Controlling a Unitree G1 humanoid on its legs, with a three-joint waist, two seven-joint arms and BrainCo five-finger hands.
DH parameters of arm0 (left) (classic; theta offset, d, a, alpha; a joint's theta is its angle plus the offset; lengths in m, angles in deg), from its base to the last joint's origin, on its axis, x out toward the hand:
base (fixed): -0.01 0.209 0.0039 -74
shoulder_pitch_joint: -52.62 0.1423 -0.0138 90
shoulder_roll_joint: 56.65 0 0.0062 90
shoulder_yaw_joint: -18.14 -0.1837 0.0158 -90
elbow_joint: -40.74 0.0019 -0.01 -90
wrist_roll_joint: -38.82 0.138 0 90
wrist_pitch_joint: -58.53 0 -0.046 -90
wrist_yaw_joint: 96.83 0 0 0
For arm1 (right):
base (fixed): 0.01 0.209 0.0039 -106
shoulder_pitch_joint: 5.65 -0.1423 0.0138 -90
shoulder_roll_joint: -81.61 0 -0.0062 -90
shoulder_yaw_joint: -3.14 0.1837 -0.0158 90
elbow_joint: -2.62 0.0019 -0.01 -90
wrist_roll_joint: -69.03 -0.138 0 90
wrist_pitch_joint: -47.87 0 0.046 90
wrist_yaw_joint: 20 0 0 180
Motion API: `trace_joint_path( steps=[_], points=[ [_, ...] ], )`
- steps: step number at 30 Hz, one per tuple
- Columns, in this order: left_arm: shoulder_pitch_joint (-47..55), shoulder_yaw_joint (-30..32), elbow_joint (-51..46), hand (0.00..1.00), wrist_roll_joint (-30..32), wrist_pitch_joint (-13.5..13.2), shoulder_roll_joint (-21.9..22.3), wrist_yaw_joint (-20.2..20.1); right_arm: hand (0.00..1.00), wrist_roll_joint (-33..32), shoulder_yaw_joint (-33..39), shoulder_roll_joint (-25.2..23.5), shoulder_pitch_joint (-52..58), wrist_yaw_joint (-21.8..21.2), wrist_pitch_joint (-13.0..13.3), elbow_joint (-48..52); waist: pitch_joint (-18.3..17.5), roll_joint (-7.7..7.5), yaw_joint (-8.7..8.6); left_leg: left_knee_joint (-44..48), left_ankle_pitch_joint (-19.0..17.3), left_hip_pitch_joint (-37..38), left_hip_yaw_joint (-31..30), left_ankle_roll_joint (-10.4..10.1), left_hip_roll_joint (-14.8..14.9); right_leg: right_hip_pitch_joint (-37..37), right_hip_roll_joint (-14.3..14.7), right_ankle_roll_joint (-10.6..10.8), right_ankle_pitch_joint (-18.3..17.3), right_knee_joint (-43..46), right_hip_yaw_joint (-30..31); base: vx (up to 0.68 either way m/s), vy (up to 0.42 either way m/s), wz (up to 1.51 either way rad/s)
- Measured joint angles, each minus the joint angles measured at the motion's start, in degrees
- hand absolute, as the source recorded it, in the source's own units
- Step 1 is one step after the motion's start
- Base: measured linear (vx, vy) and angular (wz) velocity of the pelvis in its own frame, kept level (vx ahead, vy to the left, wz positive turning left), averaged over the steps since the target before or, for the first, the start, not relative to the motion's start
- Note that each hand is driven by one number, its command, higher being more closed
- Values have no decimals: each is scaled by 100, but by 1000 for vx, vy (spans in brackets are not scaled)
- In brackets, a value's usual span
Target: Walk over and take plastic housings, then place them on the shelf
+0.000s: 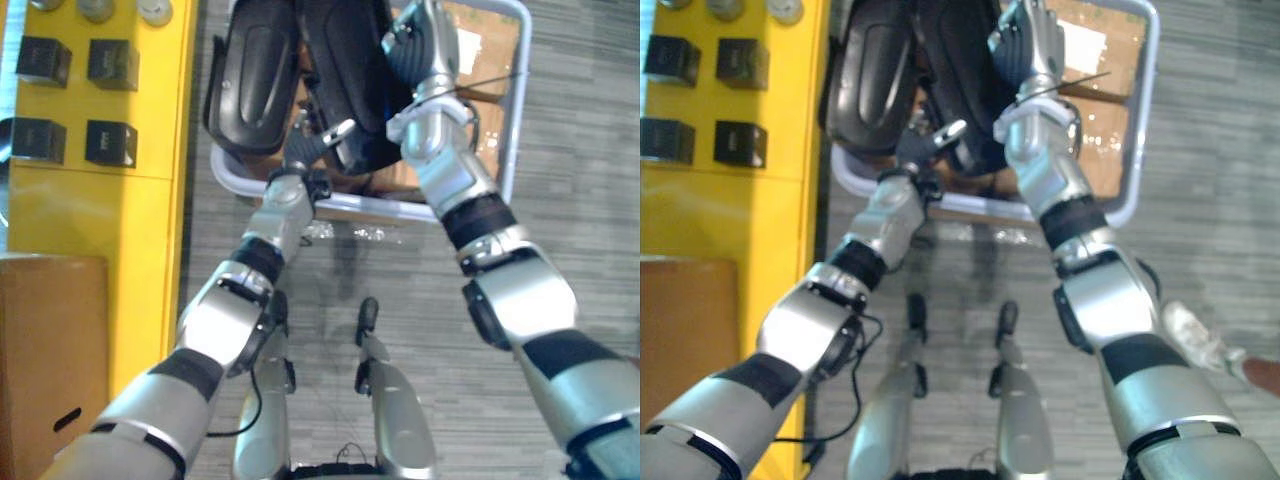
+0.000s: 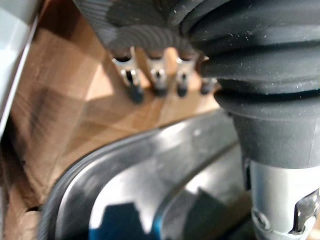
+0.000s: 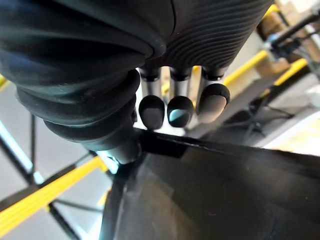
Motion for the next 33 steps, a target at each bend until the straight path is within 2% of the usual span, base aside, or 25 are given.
trace_joint_path(
  steps=[7,11,12,15,20,27,33],
  points=[
    [-4,199,53,0,-372,-41,6,42,100,0,-130,-60,98,104,2,286,1,-2,-23,3,-1,2,50,0,-9,-16,1,19,16,-2,65,3,-7,-2],
    [-4,188,53,0,-907,-141,11,19,100,-1,-224,-133,232,114,28,677,4,-9,-39,4,-1,2,58,0,-5,-19,1,21,22,-3,72,0,0,0],
    [-4,184,51,100,-1016,-162,10,14,100,-1,-225,-174,243,122,59,703,5,-11,-47,4,-1,2,64,0,-6,-21,2,22,23,-3,74,0,0,0],
    [-4,159,32,100,-1483,-214,7,-60,100,-4,-228,-295,270,177,120,776,19,-41,-77,7,-2,2,75,0,-6,-23,2,27,26,-4,77,0,0,0],
    [-4,69,-26,100,-2028,-215,47,-177,100,-3,-366,-392,373,201,163,1127,121,-258,-177,11,-6,-5,90,5,-2,-51,-1,29,37,-3,107,-4,-7,-3],
    [8,-63,-184,100,-2575,-219,137,-344,100,-3,-397,-393,594,264,303,1610,123,-263,-186,133,-106,-68,103,-2,16,-72,3,29,38,-1,130,0,-4,-1],
    [114,-126,-495,100,-2767,-285,196,-408,100,-4,-318,-376,874,340,507,1938,123,-263,-186,308,-207,-134,117,10,17,-73,0,29,38,17,159,0,0,0]
  ],
)
